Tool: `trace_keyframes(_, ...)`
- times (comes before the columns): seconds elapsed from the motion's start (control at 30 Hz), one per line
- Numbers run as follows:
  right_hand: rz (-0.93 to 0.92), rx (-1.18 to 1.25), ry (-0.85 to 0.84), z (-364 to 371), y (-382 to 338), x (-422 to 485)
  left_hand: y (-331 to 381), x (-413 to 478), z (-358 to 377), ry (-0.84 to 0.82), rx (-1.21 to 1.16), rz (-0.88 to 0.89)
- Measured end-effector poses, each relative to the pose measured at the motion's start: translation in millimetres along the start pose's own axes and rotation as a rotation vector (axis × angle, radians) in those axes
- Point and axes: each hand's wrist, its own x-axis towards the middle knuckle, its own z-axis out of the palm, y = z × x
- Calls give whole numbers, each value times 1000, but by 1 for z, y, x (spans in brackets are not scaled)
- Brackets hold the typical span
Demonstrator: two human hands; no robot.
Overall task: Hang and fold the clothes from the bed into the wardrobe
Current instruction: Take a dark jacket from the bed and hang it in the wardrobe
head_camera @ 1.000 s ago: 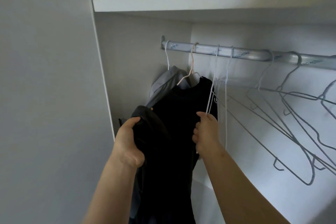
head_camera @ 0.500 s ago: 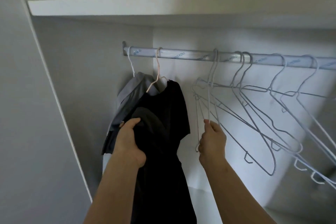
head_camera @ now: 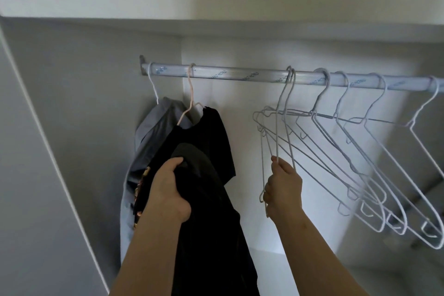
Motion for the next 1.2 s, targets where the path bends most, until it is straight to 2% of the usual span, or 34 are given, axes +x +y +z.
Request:
trace_keyframes(0.37, -24, 24, -182, 35, 4, -11, 20, 3, -21, 26, -30, -4)
trace_keyframes(0.57, -10, 80, -222, 41, 2, -12, 24, 2, -22, 46, -28, -5)
trace_keyframes(0.77, -63, 96, -239, 35, 2, -15, 20, 0, -24, 37, -21, -34)
trace_keyframes(0.93, -80, 9, -262, 15, 23, -33, 15, -9, -29, 11, -6, -33)
trace_keyframes(1.2, -112, -126, -194, -15, 65, -67, 3, -23, -44, -9, 56, -61)
